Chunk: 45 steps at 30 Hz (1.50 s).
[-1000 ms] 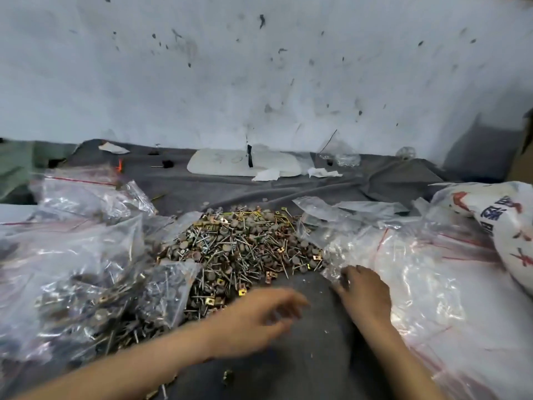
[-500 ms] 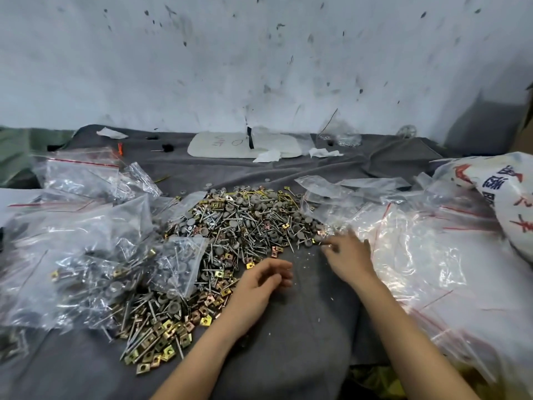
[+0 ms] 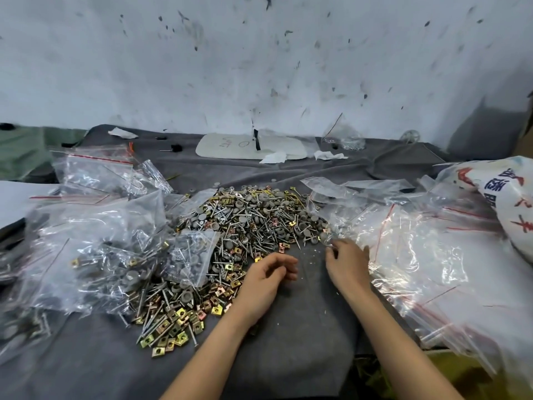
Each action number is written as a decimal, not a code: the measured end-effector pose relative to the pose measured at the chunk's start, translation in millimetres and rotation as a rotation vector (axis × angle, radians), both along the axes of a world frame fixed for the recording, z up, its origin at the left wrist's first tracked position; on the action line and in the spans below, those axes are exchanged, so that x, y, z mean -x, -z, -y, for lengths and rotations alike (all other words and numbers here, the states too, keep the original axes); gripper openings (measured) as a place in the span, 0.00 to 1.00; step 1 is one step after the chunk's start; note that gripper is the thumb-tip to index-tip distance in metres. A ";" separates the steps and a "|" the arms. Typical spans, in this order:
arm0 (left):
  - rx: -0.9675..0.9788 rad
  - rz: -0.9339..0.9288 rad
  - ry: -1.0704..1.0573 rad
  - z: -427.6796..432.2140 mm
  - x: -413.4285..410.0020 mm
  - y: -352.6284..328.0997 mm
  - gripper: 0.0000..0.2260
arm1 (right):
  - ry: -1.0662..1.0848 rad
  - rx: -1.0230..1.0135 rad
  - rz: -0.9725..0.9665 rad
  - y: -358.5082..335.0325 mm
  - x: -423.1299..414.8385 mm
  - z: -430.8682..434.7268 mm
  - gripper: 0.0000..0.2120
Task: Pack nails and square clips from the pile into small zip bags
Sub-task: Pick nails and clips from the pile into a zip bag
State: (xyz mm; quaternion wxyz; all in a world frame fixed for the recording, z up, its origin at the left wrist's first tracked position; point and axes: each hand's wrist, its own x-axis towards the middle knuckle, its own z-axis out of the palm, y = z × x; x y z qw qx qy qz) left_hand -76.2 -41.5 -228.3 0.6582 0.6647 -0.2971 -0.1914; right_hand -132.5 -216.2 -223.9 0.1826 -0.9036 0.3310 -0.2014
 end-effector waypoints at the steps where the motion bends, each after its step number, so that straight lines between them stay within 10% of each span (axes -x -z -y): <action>1: 0.000 -0.002 -0.007 0.2 0.2 0.0 0.13 | -0.006 0.018 0.103 0.9 -0.3 -4.4 0.15; 4: 0.014 -0.019 -0.015 0.1 -1.2 0.7 0.12 | 0.005 0.072 0.282 -1.4 -5.4 -10.8 0.17; 13: 0.027 -0.030 0.004 0.6 -1.1 -0.9 0.12 | 0.150 0.247 -0.131 6.5 -8.2 4.2 0.12; 17: 0.030 -0.044 0.013 -0.4 -0.9 1.3 0.12 | 0.102 0.170 0.341 -5.5 -4.2 -6.3 0.07; 22: 0.133 -0.203 0.017 3.3 -2.8 -1.2 0.17 | -0.172 -0.934 1.338 -59.9 6.4 -53.4 0.09; 29: 0.126 -0.204 0.028 -2.0 -5.1 3.5 0.07 | 0.201 -1.530 1.369 -42.1 3.8 -63.9 0.06; 34: 0.097 -0.242 -0.004 -1.2 -7.6 2.7 0.09 | 0.475 -0.855 1.127 -13.2 9.3 -59.3 0.11; 38: 0.067 -0.158 -0.011 1.1 -7.7 5.5 0.07 | 0.133 -0.047 0.939 -0.9 15.7 -64.8 0.09; 45: -0.026 0.064 -0.034 -2.0 -5.2 4.1 0.08 | -0.223 0.025 0.647 9.2 9.5 -79.2 0.04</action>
